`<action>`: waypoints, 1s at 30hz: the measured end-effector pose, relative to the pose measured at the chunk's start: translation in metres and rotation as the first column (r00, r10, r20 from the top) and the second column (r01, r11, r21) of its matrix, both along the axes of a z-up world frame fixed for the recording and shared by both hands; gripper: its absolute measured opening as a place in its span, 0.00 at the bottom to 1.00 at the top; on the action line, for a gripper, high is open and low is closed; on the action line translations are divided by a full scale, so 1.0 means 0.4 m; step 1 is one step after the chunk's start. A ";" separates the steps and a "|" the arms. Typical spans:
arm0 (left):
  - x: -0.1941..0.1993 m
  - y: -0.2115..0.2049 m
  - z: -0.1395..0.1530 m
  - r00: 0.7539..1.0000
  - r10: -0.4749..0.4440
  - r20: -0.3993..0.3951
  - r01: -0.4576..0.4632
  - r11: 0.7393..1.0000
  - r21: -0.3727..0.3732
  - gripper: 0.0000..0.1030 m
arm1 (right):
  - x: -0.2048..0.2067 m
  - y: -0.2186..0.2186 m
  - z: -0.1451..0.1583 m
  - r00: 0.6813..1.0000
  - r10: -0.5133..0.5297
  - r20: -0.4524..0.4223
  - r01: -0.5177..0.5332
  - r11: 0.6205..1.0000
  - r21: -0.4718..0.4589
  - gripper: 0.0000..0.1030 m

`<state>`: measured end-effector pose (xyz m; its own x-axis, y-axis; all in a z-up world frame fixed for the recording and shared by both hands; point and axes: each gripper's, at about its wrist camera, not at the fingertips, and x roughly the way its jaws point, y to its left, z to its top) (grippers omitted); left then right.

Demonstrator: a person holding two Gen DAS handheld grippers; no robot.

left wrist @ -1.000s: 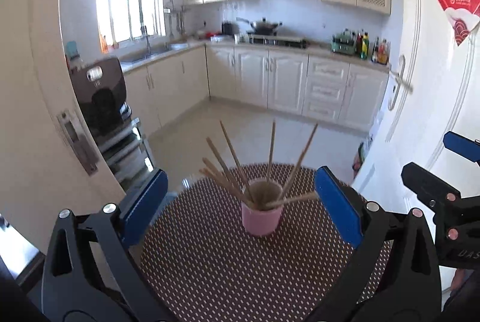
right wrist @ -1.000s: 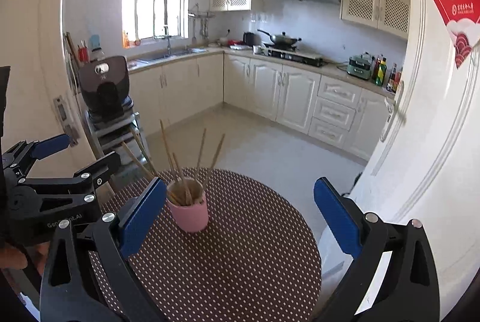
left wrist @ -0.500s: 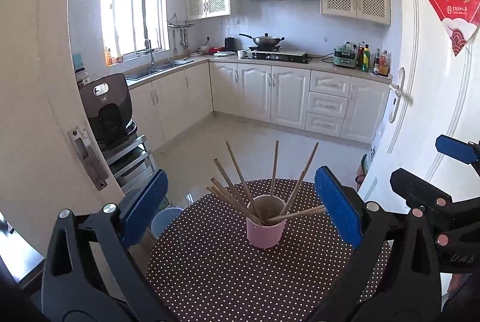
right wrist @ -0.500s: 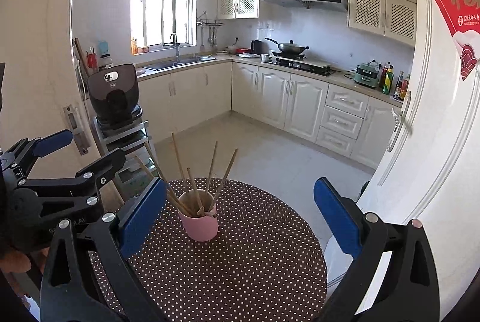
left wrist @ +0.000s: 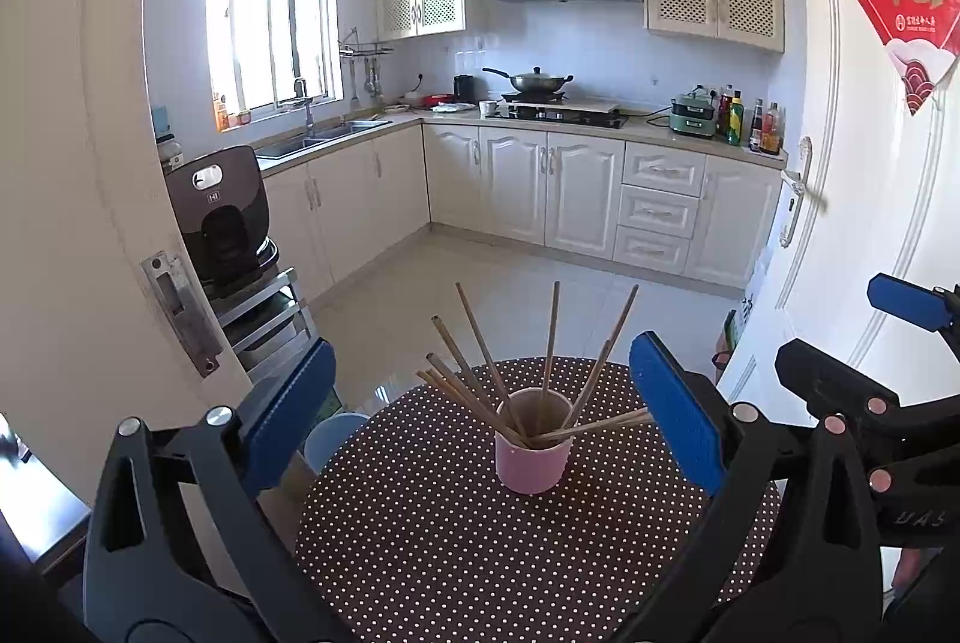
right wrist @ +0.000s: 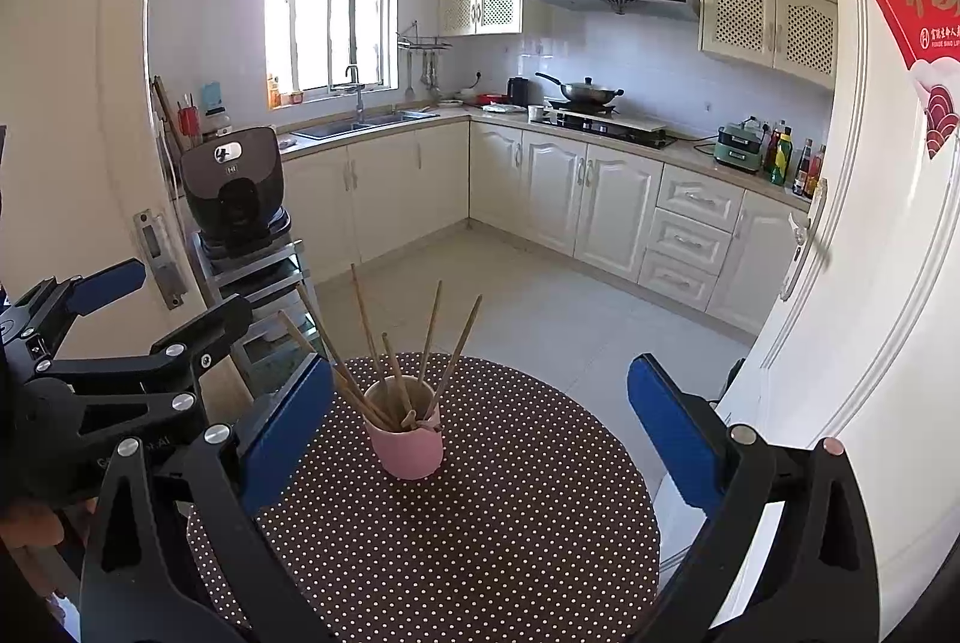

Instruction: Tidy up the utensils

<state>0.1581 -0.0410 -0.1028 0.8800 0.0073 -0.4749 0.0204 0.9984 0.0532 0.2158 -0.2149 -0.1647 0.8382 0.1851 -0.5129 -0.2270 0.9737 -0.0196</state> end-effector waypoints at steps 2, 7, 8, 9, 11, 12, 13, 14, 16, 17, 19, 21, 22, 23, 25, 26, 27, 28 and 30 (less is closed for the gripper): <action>0.000 0.000 0.000 1.000 0.000 0.002 0.000 1.000 0.002 0.94 | -0.001 0.002 0.000 1.000 -0.001 0.000 0.001 1.000 -0.001 0.92; -0.002 0.003 0.001 1.000 0.002 0.004 -0.002 1.000 0.003 0.94 | -0.002 0.007 0.000 1.000 0.001 0.001 -0.001 1.000 -0.001 0.92; -0.003 0.003 0.001 1.000 0.003 0.006 -0.003 1.000 0.005 0.94 | 0.000 0.006 0.001 1.000 0.002 -0.001 -0.002 1.000 -0.001 0.92; -0.002 0.003 0.001 1.000 0.003 0.007 -0.003 1.000 0.006 0.94 | 0.000 0.007 0.001 1.000 0.002 -0.001 -0.002 1.000 -0.001 0.92; -0.002 0.003 0.003 1.000 0.003 0.007 -0.003 1.000 0.005 0.94 | -0.001 0.006 0.001 1.000 0.002 0.000 -0.002 1.000 0.000 0.92; -0.002 0.003 0.002 1.000 0.004 0.008 -0.004 1.000 0.006 0.94 | 0.001 0.006 0.001 1.000 0.003 0.000 -0.003 1.000 0.000 0.92; -0.001 0.003 0.003 1.000 0.004 0.008 -0.004 1.000 0.007 0.94 | 0.000 0.006 0.000 1.000 0.002 0.001 -0.002 1.000 -0.001 0.92; 0.001 0.003 0.003 1.000 0.004 0.008 -0.004 1.000 0.007 0.94 | 0.000 0.007 0.001 1.000 0.001 0.001 -0.001 1.000 -0.002 0.92; 0.001 0.003 0.004 1.000 0.005 0.008 -0.005 1.000 0.008 0.94 | 0.000 0.008 0.001 1.000 0.002 0.000 -0.002 1.000 0.000 0.92; 0.001 0.004 0.004 1.000 0.005 0.007 -0.005 1.000 0.006 0.94 | -0.001 0.008 0.001 1.000 0.001 0.001 -0.001 1.000 -0.001 0.92; 0.003 0.004 0.004 1.000 0.005 0.004 -0.005 1.000 0.006 0.94 | 0.001 0.007 0.001 1.000 0.002 0.001 -0.002 1.000 -0.003 0.92; 0.004 0.005 0.005 1.000 0.005 0.006 -0.005 1.000 0.006 0.94 | 0.002 0.008 0.002 1.000 0.003 0.002 -0.003 1.000 -0.003 0.92; 0.004 0.004 0.005 1.000 0.006 0.006 -0.006 1.000 0.007 0.94 | 0.002 0.008 0.001 1.000 0.003 0.002 -0.003 1.000 -0.003 0.92; 0.005 0.004 0.005 1.000 0.008 0.005 -0.008 1.000 0.009 0.94 | 0.002 0.009 0.002 1.000 0.004 0.003 -0.004 1.000 -0.003 0.92; 0.007 0.005 0.006 1.000 0.009 0.006 -0.009 1.000 0.009 0.94 | 0.002 0.008 0.002 1.000 0.004 0.003 -0.004 1.000 -0.003 0.92; 0.007 0.006 0.006 1.000 0.009 0.007 -0.009 1.000 0.009 0.94 | 0.002 0.008 0.002 1.000 0.005 0.003 -0.005 1.000 -0.003 0.92; 0.009 0.006 0.006 1.000 0.008 0.005 -0.008 1.000 0.009 0.94 | 0.003 0.008 0.002 1.000 0.004 0.002 -0.004 1.000 -0.003 0.92; 0.010 0.007 0.006 1.000 0.006 0.002 -0.006 1.000 0.009 0.94 | 0.004 0.010 0.001 1.000 0.004 0.001 -0.004 1.000 -0.003 0.92; 0.010 0.007 0.006 1.000 0.008 -0.001 -0.008 1.000 0.008 0.94 | 0.004 0.012 0.002 1.000 0.005 0.002 -0.005 1.000 -0.003 0.92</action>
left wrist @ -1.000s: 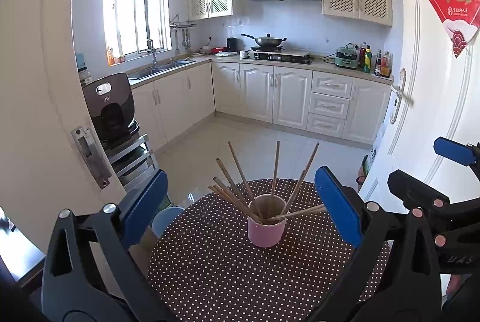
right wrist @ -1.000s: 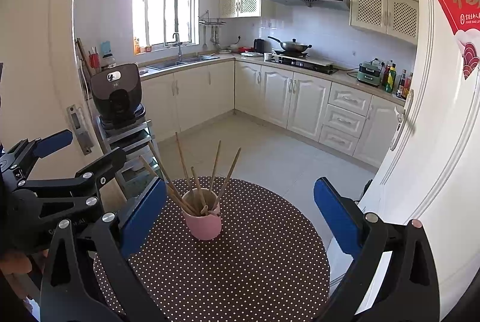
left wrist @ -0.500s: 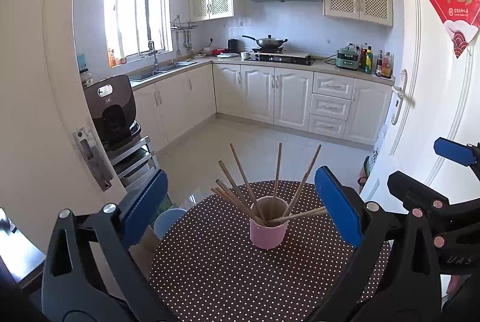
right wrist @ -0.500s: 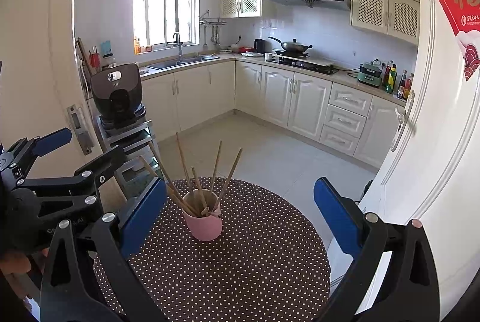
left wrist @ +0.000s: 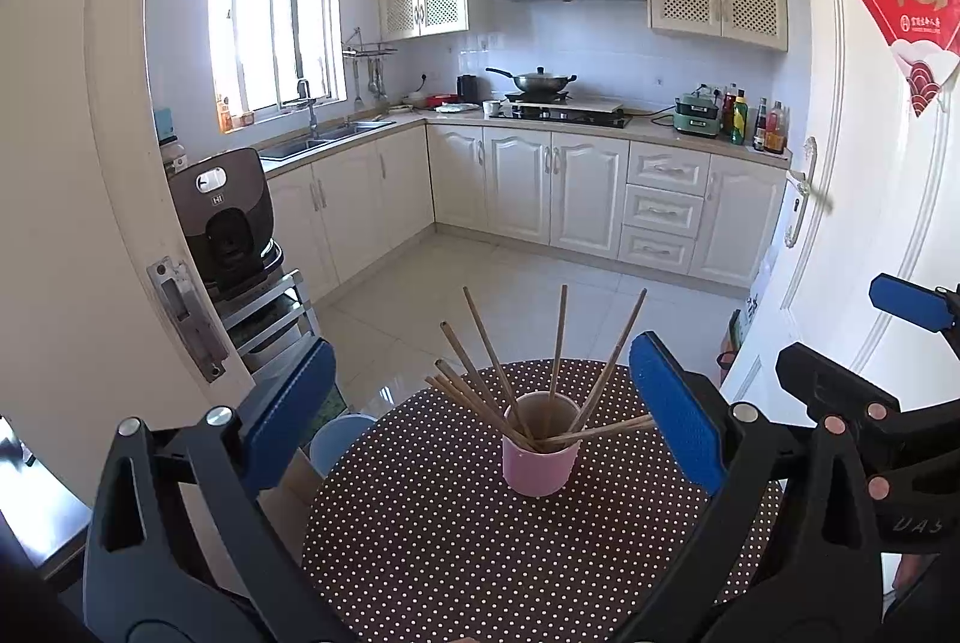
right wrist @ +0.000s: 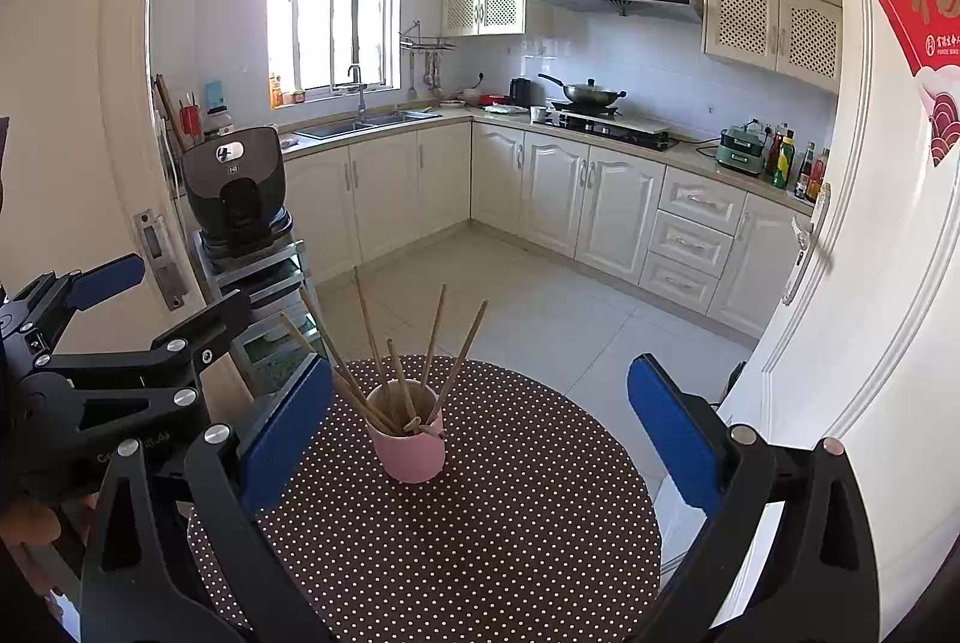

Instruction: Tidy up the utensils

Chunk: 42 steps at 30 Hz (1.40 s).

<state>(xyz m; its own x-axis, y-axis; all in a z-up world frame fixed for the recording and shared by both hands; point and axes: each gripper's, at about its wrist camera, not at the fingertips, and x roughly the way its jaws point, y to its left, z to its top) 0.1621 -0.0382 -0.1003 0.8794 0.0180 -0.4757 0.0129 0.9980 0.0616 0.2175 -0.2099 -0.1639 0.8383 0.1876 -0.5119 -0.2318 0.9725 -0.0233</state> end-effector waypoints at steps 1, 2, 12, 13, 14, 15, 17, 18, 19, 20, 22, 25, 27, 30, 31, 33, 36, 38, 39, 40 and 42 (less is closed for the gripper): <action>0.001 0.000 0.000 1.000 0.001 -0.001 -0.001 1.000 0.000 0.94 | 0.000 0.000 0.000 1.000 0.001 0.001 -0.001 1.000 0.000 0.92; 0.001 0.001 0.000 1.000 0.001 -0.002 -0.001 1.000 -0.001 0.94 | 0.001 0.000 0.000 1.000 0.001 0.000 -0.001 1.000 0.000 0.92; -0.002 0.008 0.002 1.000 0.013 -0.005 -0.013 1.000 -0.004 0.94 | -0.001 0.011 -0.002 1.000 0.008 -0.002 -0.008 1.000 0.000 0.92; -0.003 0.008 0.003 1.000 0.014 -0.005 -0.014 1.000 -0.004 0.94 | 0.000 0.011 -0.002 1.000 0.009 -0.004 -0.009 1.000 0.000 0.92; -0.004 0.009 0.003 1.000 0.015 -0.005 -0.015 1.000 -0.004 0.94 | -0.001 0.011 -0.001 1.000 0.009 -0.004 -0.009 1.000 0.000 0.92; -0.004 0.010 0.003 1.000 0.016 -0.006 -0.016 1.000 -0.004 0.94 | -0.001 0.011 -0.002 1.000 0.009 -0.004 -0.009 1.000 0.001 0.92; -0.006 0.010 0.003 1.000 0.017 -0.005 -0.017 1.000 -0.005 0.94 | 0.000 0.013 -0.001 1.000 0.010 -0.005 -0.010 1.000 -0.001 0.92; -0.005 0.011 0.004 1.000 0.017 -0.006 -0.017 1.000 -0.005 0.94 | 0.001 0.014 -0.001 1.000 0.011 -0.005 -0.011 1.000 0.000 0.92; -0.005 0.011 0.004 1.000 0.018 -0.006 -0.018 1.000 -0.004 0.94 | 0.002 0.013 -0.001 1.000 0.010 -0.005 -0.010 1.000 0.000 0.92; -0.005 0.011 0.004 1.000 0.018 -0.006 -0.018 1.000 -0.003 0.94 | 0.002 0.014 -0.001 1.000 0.010 -0.005 -0.010 1.000 -0.001 0.92; -0.004 0.012 0.004 1.000 0.019 -0.006 -0.019 1.000 -0.003 0.94 | 0.001 0.015 -0.002 1.000 0.010 -0.006 -0.010 1.000 -0.001 0.92; -0.004 0.013 0.002 1.000 0.020 -0.010 -0.020 1.000 -0.004 0.94 | 0.002 0.016 -0.003 1.000 0.011 -0.007 -0.011 1.000 -0.002 0.92; -0.005 0.011 0.002 1.000 0.021 -0.010 -0.021 1.000 -0.002 0.94 | 0.002 0.017 -0.002 1.000 0.010 -0.006 -0.010 1.000 -0.001 0.92; -0.006 0.011 0.003 1.000 0.020 -0.010 -0.020 1.000 -0.002 0.94 | 0.004 0.018 -0.004 1.000 0.010 -0.009 -0.010 1.000 0.000 0.92; -0.007 0.011 0.003 1.000 0.021 -0.010 -0.021 1.000 -0.002 0.94 | 0.004 0.020 -0.003 1.000 0.010 -0.007 -0.010 1.000 0.000 0.92; -0.008 0.011 0.003 1.000 0.023 -0.005 -0.023 1.000 0.000 0.94 | 0.002 0.021 -0.004 1.000 0.010 -0.006 -0.010 1.000 0.000 0.92; -0.009 0.010 0.003 1.000 0.023 -0.004 -0.023 1.000 -0.002 0.94 | 0.002 0.023 -0.005 1.000 0.011 -0.005 -0.011 1.000 0.000 0.92; -0.012 0.009 0.004 1.000 0.025 0.003 -0.025 1.000 0.001 0.94 | 0.002 0.023 -0.005 1.000 0.011 -0.004 -0.011 1.000 0.001 0.92; -0.012 0.008 0.004 1.000 0.025 0.005 -0.025 1.000 0.002 0.94 | 0.002 0.022 -0.004 1.000 0.010 -0.004 -0.010 1.000 0.001 0.92; -0.013 0.008 0.005 1.000 0.025 0.008 -0.025 1.000 0.003 0.94 | 0.002 0.022 -0.005 1.000 0.011 -0.004 -0.011 1.000 0.000 0.92; -0.015 0.008 0.006 1.000 0.026 0.014 -0.026 1.000 0.004 0.94 | 0.002 0.022 -0.005 1.000 0.011 -0.004 -0.011 1.000 0.001 0.92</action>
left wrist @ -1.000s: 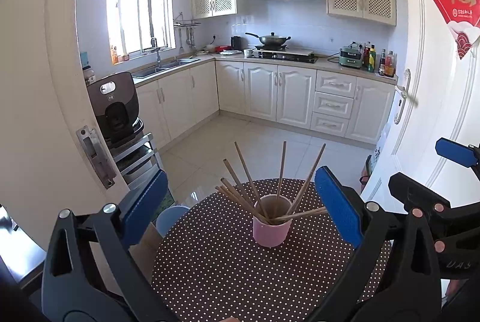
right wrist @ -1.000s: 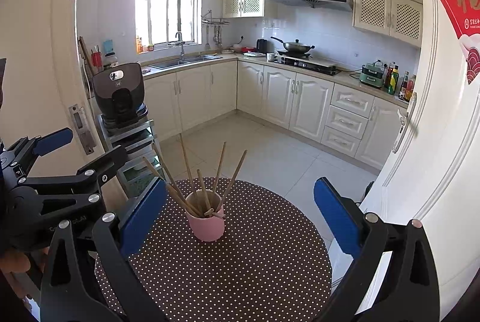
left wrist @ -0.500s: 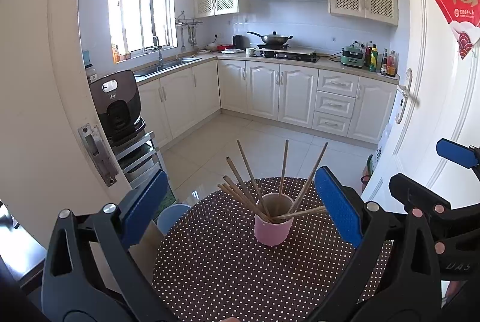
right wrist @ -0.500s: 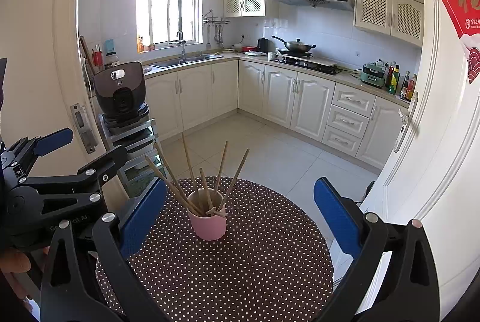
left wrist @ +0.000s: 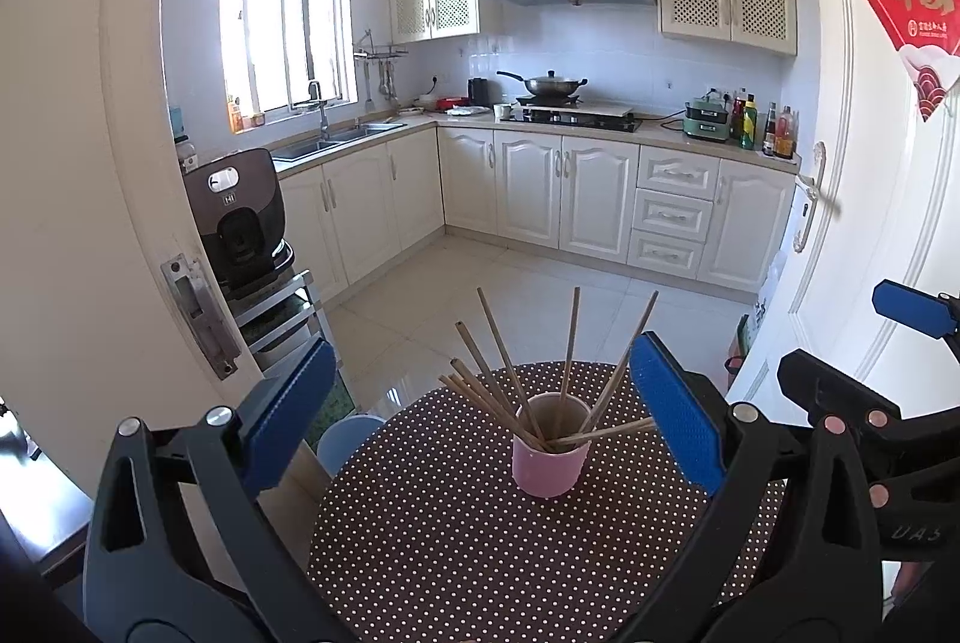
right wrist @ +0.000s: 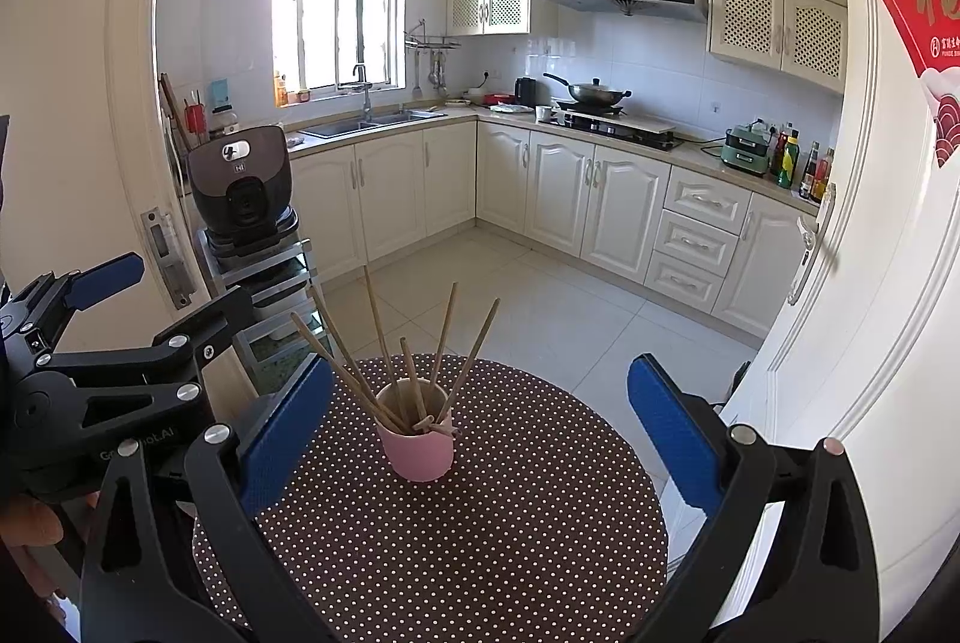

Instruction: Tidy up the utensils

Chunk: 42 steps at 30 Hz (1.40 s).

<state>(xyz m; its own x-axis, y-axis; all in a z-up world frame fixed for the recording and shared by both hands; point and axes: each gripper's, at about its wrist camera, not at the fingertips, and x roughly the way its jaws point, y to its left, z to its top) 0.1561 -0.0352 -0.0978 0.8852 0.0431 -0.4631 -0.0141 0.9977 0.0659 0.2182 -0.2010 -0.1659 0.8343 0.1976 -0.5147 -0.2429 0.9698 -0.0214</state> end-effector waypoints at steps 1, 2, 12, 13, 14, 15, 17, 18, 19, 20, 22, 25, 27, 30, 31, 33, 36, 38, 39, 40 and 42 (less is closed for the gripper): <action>-0.002 0.000 0.001 1.000 0.000 0.004 0.000 1.000 0.000 0.94 | -0.001 -0.001 -0.001 1.000 0.001 0.000 -0.001 1.000 0.000 0.92; -0.003 0.000 0.002 1.000 -0.001 0.007 0.001 1.000 0.000 0.94 | -0.001 0.000 0.000 1.000 0.001 0.000 -0.001 1.000 -0.002 0.92; -0.003 -0.001 0.006 1.000 -0.002 0.015 0.002 1.000 0.001 0.94 | -0.002 0.001 0.003 1.000 0.005 0.001 -0.005 1.000 0.001 0.92; -0.003 -0.001 0.006 1.000 -0.001 0.016 0.001 1.000 0.002 0.94 | -0.001 0.000 0.004 1.000 0.006 0.000 -0.006 1.000 0.001 0.92; -0.003 -0.002 0.006 1.000 0.000 0.016 0.000 1.000 0.004 0.94 | -0.002 -0.001 0.004 1.000 0.006 0.000 -0.006 1.000 0.001 0.92; -0.003 -0.002 0.006 1.000 -0.001 0.016 0.001 1.000 0.005 0.94 | -0.003 -0.001 0.003 1.000 0.006 0.002 -0.006 1.000 0.001 0.92; -0.003 -0.001 0.006 1.000 -0.001 0.017 0.001 1.000 0.003 0.94 | -0.003 -0.002 0.004 1.000 0.007 0.001 -0.007 1.000 0.003 0.92; -0.003 -0.001 0.006 1.000 -0.001 0.017 0.001 1.000 0.004 0.94 | -0.004 -0.002 0.004 1.000 0.007 0.002 -0.007 1.000 0.002 0.92; -0.003 -0.001 0.006 1.000 -0.001 0.016 0.001 1.000 0.004 0.94 | -0.004 -0.003 0.004 1.000 0.007 0.002 -0.007 1.000 0.002 0.92; -0.003 -0.001 0.007 1.000 -0.001 0.016 0.001 1.000 0.004 0.94 | -0.004 -0.002 0.005 1.000 0.008 0.002 -0.008 1.000 0.002 0.92; -0.003 -0.001 0.007 1.000 0.000 0.018 0.000 1.000 0.006 0.94 | -0.003 -0.004 0.005 1.000 0.010 0.001 -0.010 1.000 0.004 0.92; -0.005 -0.001 0.008 1.000 0.001 0.017 -0.001 1.000 0.005 0.94 | -0.004 -0.003 0.005 1.000 0.011 0.002 -0.011 1.000 0.004 0.92; -0.005 -0.001 0.008 1.000 0.001 0.017 -0.001 1.000 0.005 0.94 | -0.006 -0.003 0.005 1.000 0.012 0.003 -0.012 1.000 0.004 0.92; -0.005 0.000 0.008 1.000 0.001 0.016 -0.001 1.000 0.005 0.94 | -0.006 -0.004 0.006 1.000 0.011 0.002 -0.011 1.000 0.004 0.92; -0.006 0.000 0.008 1.000 0.001 0.015 -0.001 1.000 0.003 0.94 | -0.005 -0.005 0.007 1.000 0.012 0.002 -0.012 1.000 0.004 0.92; -0.007 0.002 0.009 1.000 0.001 0.015 -0.001 1.000 0.005 0.94 | -0.005 -0.004 0.007 1.000 0.012 0.001 -0.012 1.000 0.003 0.92; -0.007 0.003 0.009 1.000 0.001 0.015 -0.001 1.000 0.003 0.94 | -0.007 -0.003 0.007 1.000 0.012 0.001 -0.012 1.000 0.004 0.92; -0.007 0.002 0.009 1.000 0.001 0.015 -0.002 1.000 0.004 0.94 | -0.007 -0.003 0.007 1.000 0.012 -0.001 -0.012 1.000 0.004 0.92; -0.006 0.002 0.009 1.000 0.001 0.015 -0.001 1.000 0.004 0.94 | -0.008 -0.004 0.007 1.000 0.012 -0.001 -0.012 1.000 0.004 0.92; -0.006 0.003 0.009 1.000 0.001 0.014 -0.001 1.000 0.003 0.94 | -0.009 -0.003 0.007 1.000 0.012 0.000 -0.012 1.000 0.005 0.92; -0.007 0.007 0.009 1.000 0.000 0.015 0.000 1.000 0.004 0.94 | -0.009 -0.003 0.008 1.000 0.012 -0.001 -0.012 1.000 0.005 0.92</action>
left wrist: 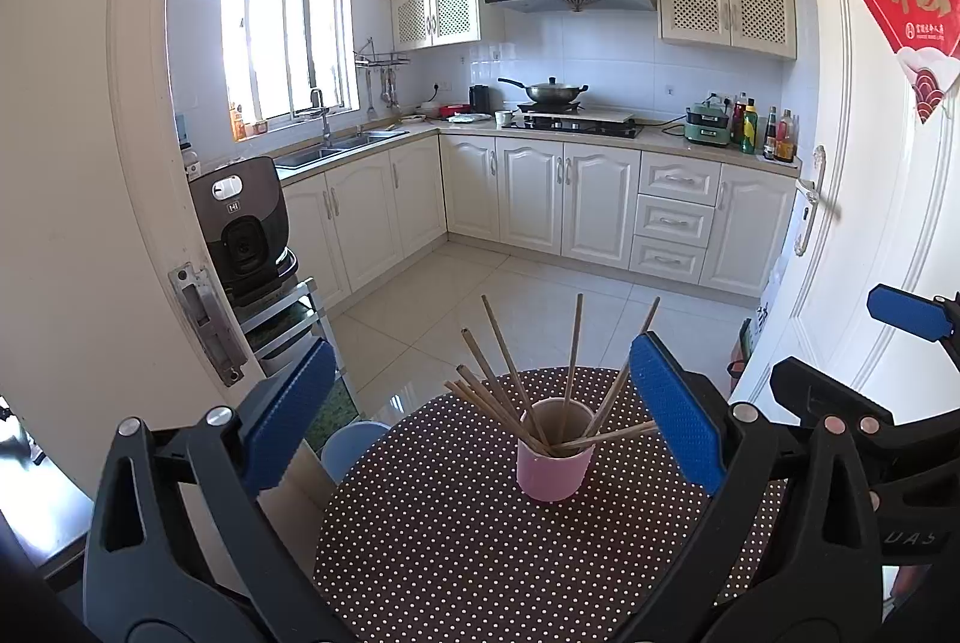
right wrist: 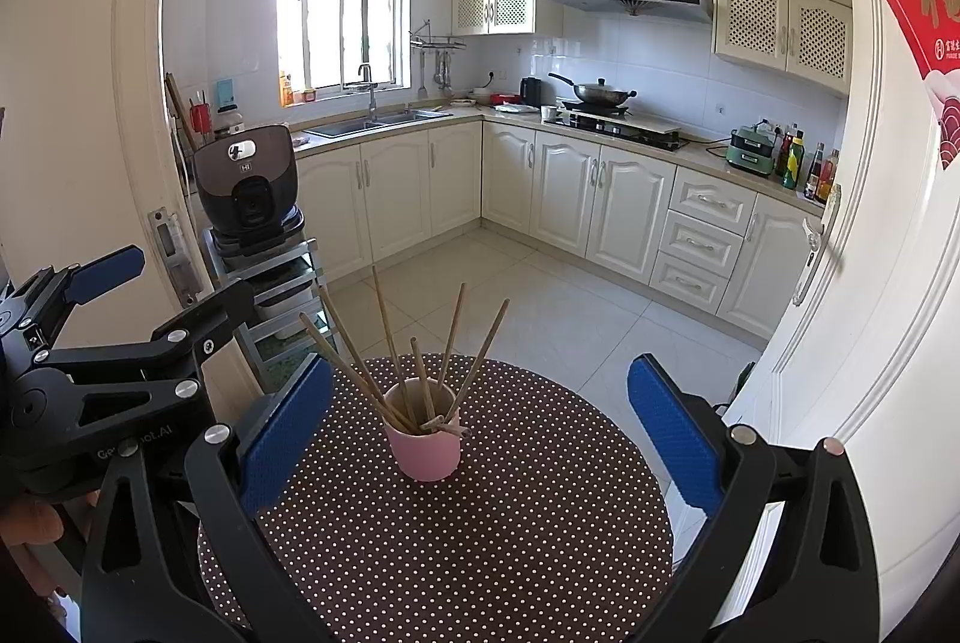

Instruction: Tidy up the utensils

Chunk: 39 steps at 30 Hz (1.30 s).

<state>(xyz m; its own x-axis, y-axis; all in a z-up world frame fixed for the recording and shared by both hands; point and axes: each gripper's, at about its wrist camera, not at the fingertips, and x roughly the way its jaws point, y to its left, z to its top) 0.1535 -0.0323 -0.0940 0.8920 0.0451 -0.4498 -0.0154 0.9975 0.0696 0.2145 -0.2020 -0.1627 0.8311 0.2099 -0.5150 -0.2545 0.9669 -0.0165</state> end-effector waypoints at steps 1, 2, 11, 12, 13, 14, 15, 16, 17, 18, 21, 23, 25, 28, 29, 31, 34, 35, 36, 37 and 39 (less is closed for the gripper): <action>0.001 -0.001 -0.001 1.000 0.000 -0.001 0.000 1.000 0.000 0.94 | 0.000 0.000 -0.001 1.000 0.000 0.000 0.000 1.000 -0.001 0.92; 0.001 -0.001 -0.001 1.000 0.000 -0.002 0.000 1.000 0.000 0.94 | 0.000 -0.001 -0.001 1.000 0.000 0.001 0.000 1.000 0.000 0.92; 0.002 0.004 0.002 1.000 0.000 -0.003 0.000 1.000 0.000 0.94 | -0.001 -0.001 0.001 1.000 -0.001 0.000 0.001 1.000 0.001 0.92; 0.003 0.003 0.002 1.000 0.000 -0.002 0.000 1.000 0.000 0.94 | -0.001 -0.002 0.000 1.000 0.000 -0.001 0.000 1.000 0.002 0.92; 0.003 0.004 0.002 1.000 -0.001 -0.003 0.001 1.000 0.000 0.94 | -0.001 -0.002 0.000 1.000 0.000 0.000 0.000 1.000 0.001 0.92; 0.003 0.004 0.002 1.000 -0.001 -0.004 0.001 1.000 0.000 0.94 | -0.001 -0.001 0.000 1.000 -0.001 0.000 0.001 1.000 0.000 0.92; 0.003 0.004 0.002 1.000 -0.001 -0.004 0.001 1.000 0.000 0.94 | -0.003 -0.001 0.001 1.000 0.000 0.000 0.000 1.000 0.000 0.92; 0.003 0.004 0.002 1.000 -0.001 -0.003 0.001 1.000 0.001 0.94 | -0.001 -0.002 0.001 1.000 0.000 0.000 0.000 1.000 0.001 0.92; 0.003 0.003 0.002 1.000 -0.001 -0.003 0.001 1.000 0.000 0.94 | -0.002 -0.002 0.001 1.000 0.000 0.000 0.000 1.000 0.001 0.92; 0.003 0.005 0.002 1.000 0.000 -0.003 0.000 1.000 0.000 0.94 | -0.001 -0.002 0.001 1.000 0.000 0.000 0.000 1.000 0.001 0.92; 0.004 0.006 0.001 1.000 0.000 -0.004 0.000 1.000 -0.001 0.94 | -0.002 -0.001 0.001 1.000 0.000 -0.001 0.000 1.000 0.002 0.92; 0.003 0.005 0.001 1.000 0.002 -0.004 -0.002 1.000 0.000 0.94 | -0.001 -0.001 0.000 1.000 0.001 -0.001 -0.001 1.000 0.001 0.92; 0.003 0.005 0.000 1.000 0.003 -0.005 -0.003 1.000 -0.001 0.94 | 0.000 0.000 -0.002 1.000 0.001 -0.003 -0.001 1.000 0.002 0.92; 0.002 0.003 -0.001 1.000 0.005 -0.004 -0.005 1.000 -0.001 0.94 | 0.000 -0.001 -0.002 1.000 0.001 -0.003 -0.001 1.000 0.002 0.92; 0.001 0.002 -0.001 1.000 0.005 -0.004 -0.005 1.000 0.000 0.94 | 0.000 -0.001 -0.002 1.000 0.001 -0.003 -0.001 1.000 0.002 0.92; 0.000 0.003 -0.001 1.000 0.005 -0.004 -0.005 1.000 -0.002 0.94 | -0.001 -0.001 -0.001 1.000 0.001 -0.001 -0.001 1.000 0.002 0.92; 0.000 0.002 -0.001 1.000 0.006 -0.003 -0.006 1.000 0.000 0.94 | 0.002 0.000 -0.002 1.000 0.001 -0.002 -0.001 1.000 0.002 0.92; 0.000 0.003 -0.002 1.000 0.007 -0.004 -0.007 1.000 -0.001 0.94 | 0.003 -0.001 -0.002 1.000 0.002 -0.003 -0.002 1.000 0.003 0.92; -0.001 0.002 -0.001 1.000 0.008 -0.003 -0.008 1.000 -0.001 0.94 | 0.003 0.000 -0.002 1.000 0.002 -0.004 -0.002 1.000 0.004 0.92; -0.003 0.002 -0.001 1.000 0.009 -0.002 -0.009 1.000 -0.001 0.94 | 0.003 0.000 -0.002 1.000 0.002 -0.003 -0.002 1.000 0.004 0.92; -0.003 0.001 0.000 1.000 0.009 -0.002 -0.009 1.000 -0.002 0.94 | 0.003 0.001 -0.002 1.000 0.002 -0.003 -0.002 1.000 0.003 0.92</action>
